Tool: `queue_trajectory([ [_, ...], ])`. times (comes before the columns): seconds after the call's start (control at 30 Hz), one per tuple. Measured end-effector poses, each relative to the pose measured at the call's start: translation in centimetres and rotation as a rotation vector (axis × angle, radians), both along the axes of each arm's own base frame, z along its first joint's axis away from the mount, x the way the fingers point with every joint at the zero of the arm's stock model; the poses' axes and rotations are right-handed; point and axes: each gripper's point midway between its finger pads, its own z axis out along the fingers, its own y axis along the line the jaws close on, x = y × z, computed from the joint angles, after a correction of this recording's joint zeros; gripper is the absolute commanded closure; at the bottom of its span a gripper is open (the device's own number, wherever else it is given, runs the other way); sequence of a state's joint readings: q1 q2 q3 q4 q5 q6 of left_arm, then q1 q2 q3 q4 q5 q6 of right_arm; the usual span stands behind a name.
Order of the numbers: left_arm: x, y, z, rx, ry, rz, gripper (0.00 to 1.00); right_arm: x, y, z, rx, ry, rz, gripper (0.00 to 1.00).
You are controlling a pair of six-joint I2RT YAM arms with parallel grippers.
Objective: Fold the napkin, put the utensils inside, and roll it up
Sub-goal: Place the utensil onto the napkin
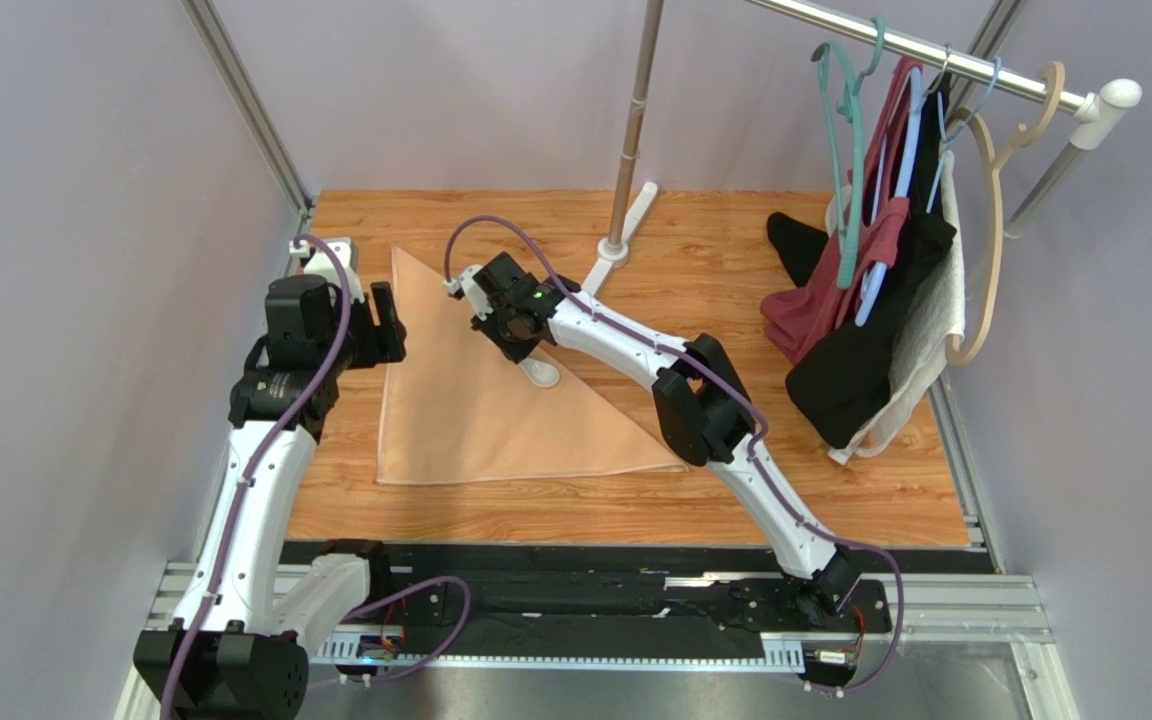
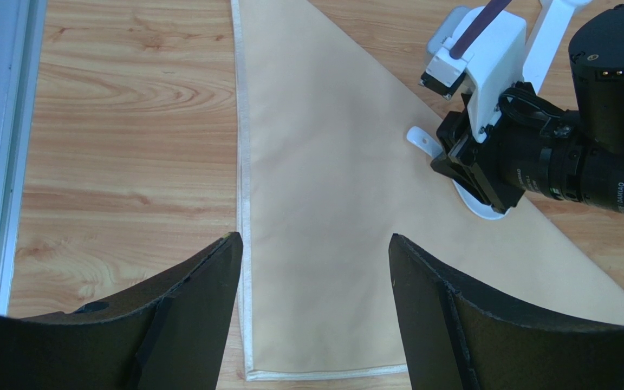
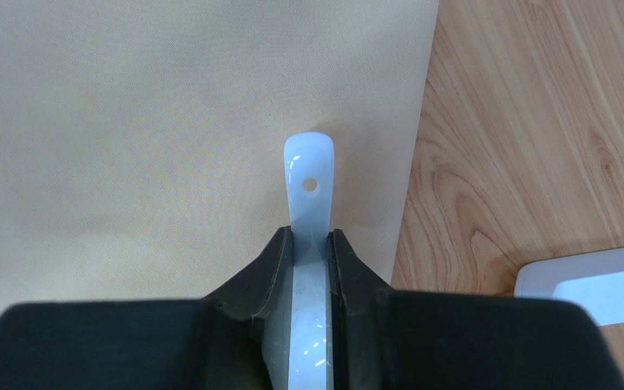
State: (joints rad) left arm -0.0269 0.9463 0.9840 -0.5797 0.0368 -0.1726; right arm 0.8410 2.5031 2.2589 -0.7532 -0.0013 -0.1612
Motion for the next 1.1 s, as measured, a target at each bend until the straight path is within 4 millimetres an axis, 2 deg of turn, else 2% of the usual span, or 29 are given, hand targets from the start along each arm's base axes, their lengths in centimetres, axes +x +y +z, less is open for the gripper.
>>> queue_trajectory([
  [0.1, 0.0, 0.0, 0.0, 0.000, 0.000, 0.000, 0.25, 0.0, 0.1, 0.1, 0.004, 0.001, -0.005, 0.93],
  [0.13, 0.0, 0.0, 0.0, 0.000, 0.000, 0.000, 0.25, 0.0, 0.1, 0.1, 0.005, 0.002, -0.006, 0.82],
  [0.2, 0.0, 0.0, 0.0, 0.000, 0.000, 0.000, 0.24, 0.0, 0.1, 0.1, 0.007, 0.002, -0.009, 0.75],
  [0.23, 0.0, 0.0, 0.0, 0.000, 0.001, 0.000, 0.24, 0.1, 0.1, 0.1, 0.007, 0.002, -0.012, 0.66],
  [0.3, 0.0, 0.0, -0.1, 0.000, 0.003, 0.000, 0.23, 0.1, 0.0, 0.2, 0.008, 0.002, -0.022, 0.56],
  [0.33, 0.1, 0.0, -0.1, 0.001, 0.005, 0.001, 0.23, 0.1, 0.1, 0.1, 0.010, 0.004, -0.027, 0.44],
  [0.43, 0.2, 0.1, -0.3, 0.003, 0.012, 0.004, 0.23, -0.1, 0.2, -0.1, 0.029, 0.016, -0.030, 0.38],
  [0.57, 0.3, 0.3, -0.8, 0.013, 0.026, 0.013, 0.23, -1.6, -1.1, -0.7, 0.018, 0.052, -0.027, 0.36],
  [0.63, 0.4, 0.4, -1.0, 0.019, 0.033, 0.013, 0.23, -2.4, -1.8, -0.1, 0.023, 0.062, -0.031, 0.36],
  [0.73, 0.5, 0.5, -1.1, 0.035, 0.037, 0.005, 0.23, -3.8, -3.2, 2.4, 0.051, 0.064, -0.052, 0.36],
  [0.83, 0.5, 0.6, -1.2, 0.052, 0.019, -0.004, 0.23, -5.2, -5.0, 6.3, 0.122, 0.046, -0.097, 0.36],
  [0.93, 0.5, 0.6, -1.5, 0.067, 0.006, -0.015, 0.24, -6.7, -7.9, 9.0, 0.196, 0.047, -0.168, 0.36],
  [1.03, 0.7, 0.7, -1.6, 0.082, -0.001, -0.027, 0.24, -7.7, -12.4, 9.9, 0.252, 0.070, -0.280, 0.36],
  [1.1, 1.1, 0.7, -1.5, 0.094, -0.010, -0.034, 0.25, -8.4, -16.4, 9.1, 0.264, 0.101, -0.384, 0.36],
])
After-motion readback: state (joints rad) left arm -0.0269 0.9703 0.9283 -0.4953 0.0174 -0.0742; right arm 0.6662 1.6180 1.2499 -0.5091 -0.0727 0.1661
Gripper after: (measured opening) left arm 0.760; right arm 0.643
